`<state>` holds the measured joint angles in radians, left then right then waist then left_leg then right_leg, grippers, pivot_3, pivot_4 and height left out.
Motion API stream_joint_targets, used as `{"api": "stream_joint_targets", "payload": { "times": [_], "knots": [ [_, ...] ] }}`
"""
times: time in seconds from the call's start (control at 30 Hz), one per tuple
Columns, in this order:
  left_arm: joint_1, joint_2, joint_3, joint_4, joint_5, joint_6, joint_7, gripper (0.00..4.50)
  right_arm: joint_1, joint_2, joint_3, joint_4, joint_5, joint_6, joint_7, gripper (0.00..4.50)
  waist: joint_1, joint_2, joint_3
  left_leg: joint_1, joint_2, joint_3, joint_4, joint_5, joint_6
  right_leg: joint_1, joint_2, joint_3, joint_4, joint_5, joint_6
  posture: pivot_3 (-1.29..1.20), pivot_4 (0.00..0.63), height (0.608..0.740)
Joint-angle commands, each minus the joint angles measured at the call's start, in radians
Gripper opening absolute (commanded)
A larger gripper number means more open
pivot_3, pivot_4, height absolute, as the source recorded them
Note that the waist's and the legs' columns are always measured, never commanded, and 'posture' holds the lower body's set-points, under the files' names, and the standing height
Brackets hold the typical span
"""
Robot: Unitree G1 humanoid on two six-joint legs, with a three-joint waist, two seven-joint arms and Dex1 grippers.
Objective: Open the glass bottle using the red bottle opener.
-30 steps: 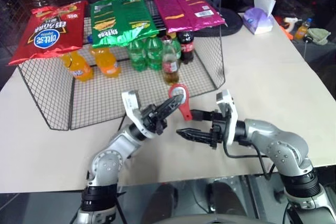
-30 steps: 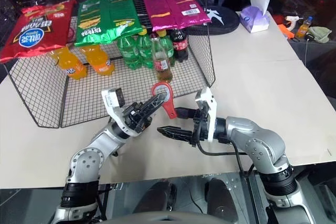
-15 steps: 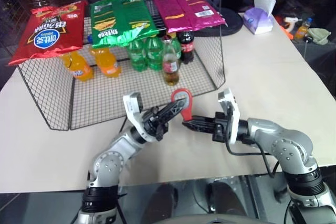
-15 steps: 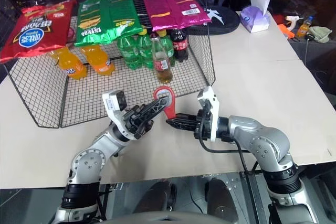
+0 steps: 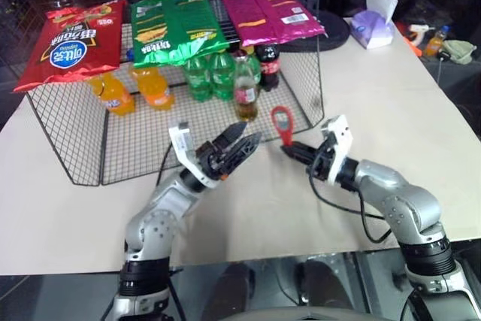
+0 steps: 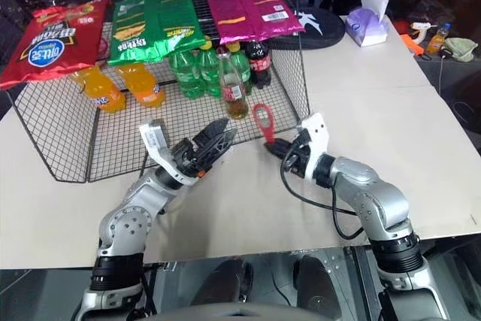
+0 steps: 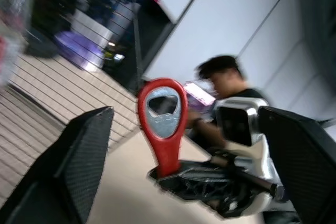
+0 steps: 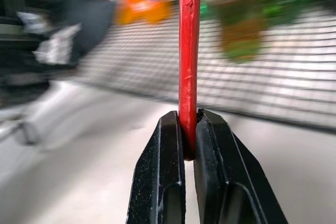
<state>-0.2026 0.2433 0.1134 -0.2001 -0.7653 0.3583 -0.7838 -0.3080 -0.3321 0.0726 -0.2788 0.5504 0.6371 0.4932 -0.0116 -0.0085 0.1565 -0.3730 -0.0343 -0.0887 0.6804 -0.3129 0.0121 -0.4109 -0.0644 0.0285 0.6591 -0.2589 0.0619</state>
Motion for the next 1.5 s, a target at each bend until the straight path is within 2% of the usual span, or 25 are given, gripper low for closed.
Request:
{"api": "stream_joint_targets", "payload": {
  "times": [0.03,0.13,0.3,0.7,1.1,1.2,1.27,1.3,1.5],
  "knots": [
    [-0.050,-0.008,-0.012,0.053,0.187,-0.205,0.040,4.36,-0.008,0.029,-0.062,0.017,-0.046,-0.099,-0.049,0.00,0.000,0.000,0.000,0.000,0.000,0.000,0.000,0.000,0.000,0.000,0.000,0.000,0.000,0.000,0.000,0.00,0.150,0.740],
    [-0.121,-0.004,-0.020,0.160,0.375,-0.392,0.117,4.36,-0.012,0.047,-0.078,0.036,-0.069,-0.139,-0.060,0.00,0.000,0.000,0.000,-0.003,0.000,0.000,0.000,0.000,0.000,-0.003,0.000,0.000,0.000,0.000,0.000,0.00,0.150,0.740],
    [-0.226,0.003,-0.039,0.311,0.517,-0.529,0.179,4.36,-0.001,0.068,-0.063,0.029,-0.083,-0.157,-0.050,0.00,-0.001,0.000,0.000,-0.006,-0.001,-0.001,0.001,0.000,0.000,-0.004,0.000,-0.001,0.000,0.000,0.000,0.00,0.150,0.740],
    [-0.473,-0.029,-0.024,0.699,0.575,-0.644,0.273,4.36,0.021,0.074,-0.071,-0.011,-0.095,-0.165,-0.054,0.00,-0.003,0.000,0.000,-0.007,-0.003,-0.002,0.004,0.000,0.000,-0.005,0.000,-0.002,0.002,0.000,0.000,0.00,0.150,0.740],
    [-0.566,-0.043,-0.046,0.850,0.596,-0.628,0.262,4.36,0.032,0.085,-0.072,-0.032,-0.107,-0.176,-0.064,0.00,-0.005,0.000,0.000,-0.007,-0.005,-0.002,0.004,0.000,0.000,-0.005,0.000,-0.002,0.003,0.000,0.000,0.00,0.150,0.740],
    [-0.572,-0.046,-0.046,0.855,0.591,-0.617,0.251,3.64,0.036,0.086,-0.072,-0.033,-0.111,-0.179,-0.064,0.00,-0.005,0.000,0.000,-0.007,-0.005,-0.002,0.004,0.000,0.000,-0.005,0.000,-0.002,0.003,0.000,0.000,0.00,0.150,0.740],
    [-0.573,-0.046,-0.048,0.854,0.594,-0.611,0.249,2.71,0.037,0.087,-0.069,-0.032,-0.113,-0.183,-0.064,0.00,-0.005,0.000,0.000,-0.007,-0.005,-0.002,0.004,0.000,0.000,-0.005,0.000,-0.002,0.003,0.000,0.000,0.00,0.150,0.740],
    [-0.572,-0.046,-0.049,0.854,0.597,-0.609,0.250,2.45,0.036,0.087,-0.068,-0.031,-0.114,-0.184,-0.064,0.00,-0.005,0.000,0.000,-0.007,-0.005,-0.002,0.004,0.000,0.000,-0.005,0.000,-0.002,0.003,0.000,0.000,0.00,0.150,0.740],
    [-0.540,-0.039,-0.054,0.803,0.592,-0.579,0.234,2.48,0.026,0.100,-0.079,-0.033,-0.093,-0.171,-0.069,0.00,-0.005,0.000,0.000,-0.007,-0.005,-0.002,0.005,0.000,0.000,-0.005,0.000,-0.002,0.003,0.000,0.000,0.00,0.150,0.740]
  ]
}}
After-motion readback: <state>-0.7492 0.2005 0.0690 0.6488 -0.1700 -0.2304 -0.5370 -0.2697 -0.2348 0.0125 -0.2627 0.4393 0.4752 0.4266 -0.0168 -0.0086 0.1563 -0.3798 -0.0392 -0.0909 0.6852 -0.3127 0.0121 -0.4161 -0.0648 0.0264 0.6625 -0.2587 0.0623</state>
